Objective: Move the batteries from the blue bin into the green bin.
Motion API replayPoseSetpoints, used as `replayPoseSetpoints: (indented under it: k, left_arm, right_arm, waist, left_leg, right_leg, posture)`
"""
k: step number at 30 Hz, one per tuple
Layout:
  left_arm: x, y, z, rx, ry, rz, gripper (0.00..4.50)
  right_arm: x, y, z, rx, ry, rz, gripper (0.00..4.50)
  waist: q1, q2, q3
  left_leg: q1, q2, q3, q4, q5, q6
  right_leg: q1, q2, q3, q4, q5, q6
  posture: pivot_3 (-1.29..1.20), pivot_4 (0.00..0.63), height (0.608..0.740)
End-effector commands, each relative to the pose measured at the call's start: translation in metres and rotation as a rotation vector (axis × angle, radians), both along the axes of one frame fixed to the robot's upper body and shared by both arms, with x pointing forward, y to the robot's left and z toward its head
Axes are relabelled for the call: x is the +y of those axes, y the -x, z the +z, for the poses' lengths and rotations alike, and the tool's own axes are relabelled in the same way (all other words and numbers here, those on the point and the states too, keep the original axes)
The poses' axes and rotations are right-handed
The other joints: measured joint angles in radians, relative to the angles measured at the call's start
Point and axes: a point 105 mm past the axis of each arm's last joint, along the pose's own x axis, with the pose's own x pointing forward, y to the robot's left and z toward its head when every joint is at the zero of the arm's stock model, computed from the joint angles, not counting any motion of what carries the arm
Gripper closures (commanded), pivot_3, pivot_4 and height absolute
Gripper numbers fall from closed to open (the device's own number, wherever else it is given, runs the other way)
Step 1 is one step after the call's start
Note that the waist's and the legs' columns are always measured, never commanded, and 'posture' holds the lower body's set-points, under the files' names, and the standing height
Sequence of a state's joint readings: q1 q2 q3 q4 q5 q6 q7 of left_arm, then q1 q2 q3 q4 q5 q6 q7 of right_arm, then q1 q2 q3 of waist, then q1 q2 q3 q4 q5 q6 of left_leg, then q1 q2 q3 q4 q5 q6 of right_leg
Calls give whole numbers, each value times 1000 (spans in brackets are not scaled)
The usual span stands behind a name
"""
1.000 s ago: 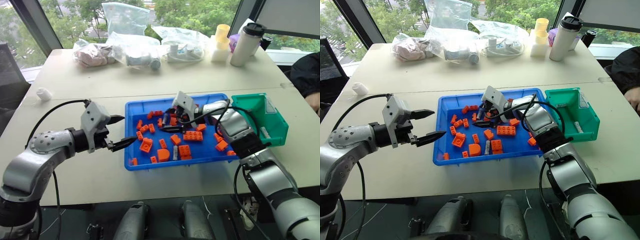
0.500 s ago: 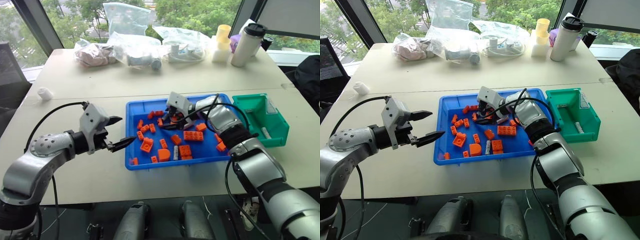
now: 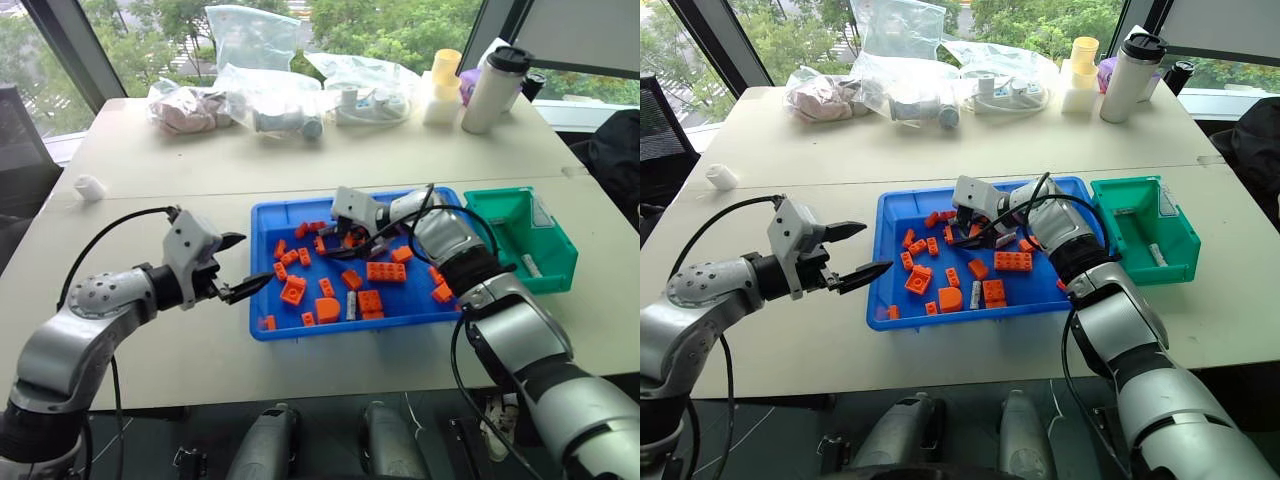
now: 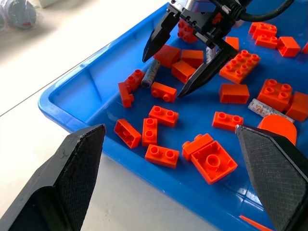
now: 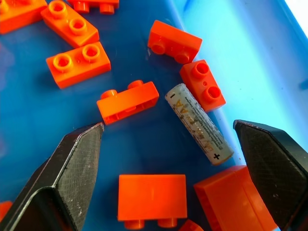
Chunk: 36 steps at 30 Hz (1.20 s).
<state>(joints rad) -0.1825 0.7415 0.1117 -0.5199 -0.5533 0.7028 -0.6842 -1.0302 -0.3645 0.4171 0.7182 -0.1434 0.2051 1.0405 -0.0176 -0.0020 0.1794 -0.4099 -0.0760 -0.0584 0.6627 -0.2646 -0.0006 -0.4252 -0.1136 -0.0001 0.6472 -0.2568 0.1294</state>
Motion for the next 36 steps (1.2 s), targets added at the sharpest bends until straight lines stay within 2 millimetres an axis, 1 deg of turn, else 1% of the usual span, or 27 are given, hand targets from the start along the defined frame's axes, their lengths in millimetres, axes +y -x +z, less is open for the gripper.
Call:
replayPoseSetpoints:
  k: [1, 3, 7, 8, 11, 14, 16, 18, 19, 20, 21, 23, 24, 25, 26, 28, 29, 30, 31, 33, 35, 36]
  left_arm:
    - [-3, -1, 9, -55, -5, -11, 0]
    - [-4, -2, 9, -58, -2, -9, 0]
    - [-4, -2, 8, -60, 1, -6, 0]
    - [-4, -3, 8, -60, 2, -5, 0]
    - [-4, -3, 8, -62, 3, 0, 0]
    - [-4, -2, 7, -61, 4, 3, 0]
    - [-4, -2, 7, -60, 6, 0, 0]
    - [-4, -2, 11, -64, 18, -1, 0]
    - [-4, -1, 12, -66, 22, -1, 0]
    - [-4, -1, 14, -70, 31, 1, 0]
    - [-4, -1, 17, -74, 46, 0, 0]
    - [-8, -5, 24, -105, 66, 1, 0]
    - [-12, -9, 29, -128, 85, 6, 0]
    - [-17, -12, 35, -145, 117, -7, 0]
    - [-27, -14, 41, -153, 148, -44, 0]
    - [-44, -15, 49, -153, 185, -120, 0]
    - [-51, -15, 51, -149, 193, -158, 0]
    - [-56, -14, 52, -146, 195, -187, 0]
    - [-63, -13, 53, -138, 201, -226, 0]
    - [-74, -11, 54, -124, 204, -299, 0]
    - [-82, -12, 53, -114, 196, -360, 0]
    - [-85, -14, 51, -112, 183, -380, 0]
  right_arm:
    - [0, 1, -4, -7, 42, 21, 814]
    - [2, 3, -7, -2, 55, 40, 1726]
    - [7, 5, -9, -1, 68, 67, 3897]
    - [8, 6, -10, 0, 73, 76, 4329]
    - [10, 8, -8, 9, 66, 88, 4329]
    - [8, 12, -6, 21, 59, 96, 4329]
    - [4, 8, 1, 5, 32, 50, 4329]
    - [-3, 2, 22, -7, -85, -40, 4329]
    - [-6, 1, 29, -7, -126, -67, 4329]
    - [-10, 0, 42, -11, -197, -104, 4329]
    - [-17, 3, 61, -6, -306, -146, 4329]
    - [-35, 14, 98, -12, -520, -218, 4329]
    - [-47, 21, 113, -18, -613, -263, 4329]
    - [-59, 26, 127, -61, -692, -302, 4329]
    - [-78, 31, 139, -102, -769, -369, 4329]
    - [-114, 40, 151, -172, -850, -509, 4329]
    - [-132, 45, 153, -195, -874, -581, 4329]
    - [-144, 49, 152, -209, -879, -638, 4329]
    - [-161, 53, 148, -224, -865, -713, 4329]
    - [-189, 62, 134, -238, -792, -852, 4329]
    - [-212, 73, 119, -235, -712, -959, 4329]
    - [-220, 77, 112, -228, -685, -1000, 4329]
  waist:
    - [-1, 0, 0]
    - [-1, 0, 0]
    - [-1, 0, 0]
    - [-1, 0, 0]
    - [-1, 0, 0]
    - [-1, 0, 0]
    - [-1, 0, 0]
    - [1, 0, 0]
    - [3, 0, 0]
    - [4, 0, 0]
    - [5, 0, 0]
    - [10, 0, 0]
    - [13, 0, 0]
    - [19, 0, 0]
    - [23, 0, 0]
    - [31, 0, 0]
    - [32, -1, 0]
    - [31, -1, 0]
    - [30, 0, 0]
    - [29, 0, 0]
    - [28, 0, 0]
    - [25, 0, 0]
  left_leg:
    - [0, 0, 0, 0, 0, 0]
    - [0, 0, 0, 0, 0, 0]
    - [0, 0, 0, 0, 0, 0]
    - [0, 0, 0, 0, 0, 0]
    - [0, 0, 0, 0, 0, 0]
    - [0, 0, 0, 0, 0, 0]
    - [0, 0, 0, 0, 0, 0]
    - [0, 0, 0, 0, 0, 0]
    - [0, 0, 0, 0, 0, 0]
    - [0, 0, 0, 0, 0, 0]
    - [0, 0, 0, 0, 0, 0]
    - [-1, 0, -1, 0, 0, 0]
    - [-2, 0, -1, 0, 0, 0]
    - [-2, 0, -2, 0, 0, 0]
    - [-2, 0, -2, 0, 0, 0]
    - [-2, 0, -2, 1, 0, 0]
    - [-2, -1, -2, 1, 0, 0]
    - [-2, -1, -1, 1, 0, 0]
    - [-2, -1, -1, 1, 0, 0]
    - [-2, -1, 0, 1, 0, 1]
    - [-2, -1, 0, 1, 0, 1]
    - [-2, -1, 1, 1, 0, 1]
  right_leg:
    - [0, 0, 0, 0, 0, 0]
    - [0, 0, 0, 0, 0, 0]
    - [0, 0, 0, 0, 0, 0]
    - [0, 0, 0, 0, 0, 0]
    - [0, 0, 0, 0, 0, 0]
    - [0, 0, 0, 0, 0, 0]
    - [0, 0, 0, 0, 0, 0]
    - [0, 0, 0, 0, 0, 0]
    - [0, 0, 0, 0, 0, 0]
    - [0, 0, 0, 0, 0, 0]
    - [0, 0, 0, 0, 0, 0]
    - [0, -1, 0, 0, 0, 0]
    - [-1, -1, 0, 0, 0, 0]
    - [-1, -1, 0, 0, 0, 0]
    - [-1, -1, 0, -1, 0, 0]
    - [-1, -1, -1, 0, 0, 0]
    - [0, -1, -1, -1, 0, 0]
    - [0, -1, -1, -1, 0, 0]
    - [1, -1, -1, -1, 0, 0]
    - [0, -2, 0, -1, 0, 0]
    - [0, -2, 0, -1, 0, 0]
    - [0, -2, 0, -1, 0, 0]
  posture:
    - [0, 150, 740]
    - [0, 150, 740]
    - [0, 150, 740]
    - [0, 150, 740]
    - [0, 150, 740]
    - [0, 150, 740]
    - [0, 150, 740]
    - [0, 150, 740]
    - [0, 150, 740]
    - [0, 150, 740]
    - [0, 150, 740]
    - [0, 150, 740]
    - [0, 150, 740]
    - [0, 150, 740]
    - [0, 150, 740]
    - [0, 150, 740]
    - [0, 150, 740]
    - [0, 150, 740]
    - [0, 150, 740]
    - [0, 150, 740]
    - [0, 150, 740]
    - [0, 150, 740]
